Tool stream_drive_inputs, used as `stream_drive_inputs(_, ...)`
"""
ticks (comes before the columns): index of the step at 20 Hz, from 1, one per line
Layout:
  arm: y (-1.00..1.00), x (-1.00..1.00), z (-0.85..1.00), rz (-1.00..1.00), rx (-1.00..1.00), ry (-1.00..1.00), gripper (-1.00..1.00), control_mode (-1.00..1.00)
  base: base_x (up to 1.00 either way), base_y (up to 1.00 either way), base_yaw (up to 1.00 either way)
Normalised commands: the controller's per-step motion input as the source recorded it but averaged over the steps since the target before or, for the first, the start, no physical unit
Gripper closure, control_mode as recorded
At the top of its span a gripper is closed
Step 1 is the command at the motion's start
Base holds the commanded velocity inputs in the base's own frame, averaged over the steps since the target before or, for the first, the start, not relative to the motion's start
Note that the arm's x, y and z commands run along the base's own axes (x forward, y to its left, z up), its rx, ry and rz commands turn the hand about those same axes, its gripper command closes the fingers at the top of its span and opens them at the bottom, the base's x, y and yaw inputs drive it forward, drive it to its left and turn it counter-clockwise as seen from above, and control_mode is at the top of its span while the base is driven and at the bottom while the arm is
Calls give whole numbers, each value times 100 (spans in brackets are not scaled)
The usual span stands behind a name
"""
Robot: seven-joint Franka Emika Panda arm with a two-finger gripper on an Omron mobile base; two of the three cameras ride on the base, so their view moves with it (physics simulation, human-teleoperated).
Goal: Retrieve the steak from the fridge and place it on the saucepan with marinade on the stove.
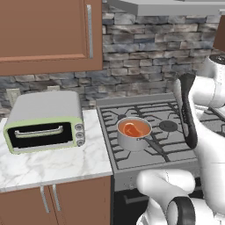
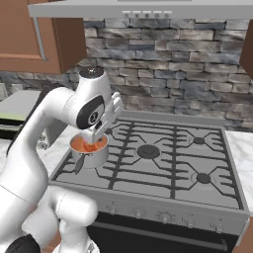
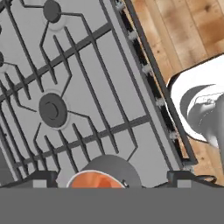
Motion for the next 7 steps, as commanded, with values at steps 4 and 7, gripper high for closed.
stream_drive_inputs(4, -79, -93, 30, 0, 6, -36, -100, -100, 0, 0, 0)
stream_drive_inputs(7, -67, -76, 7, 2, 8, -44, -100, -100, 0, 0, 0)
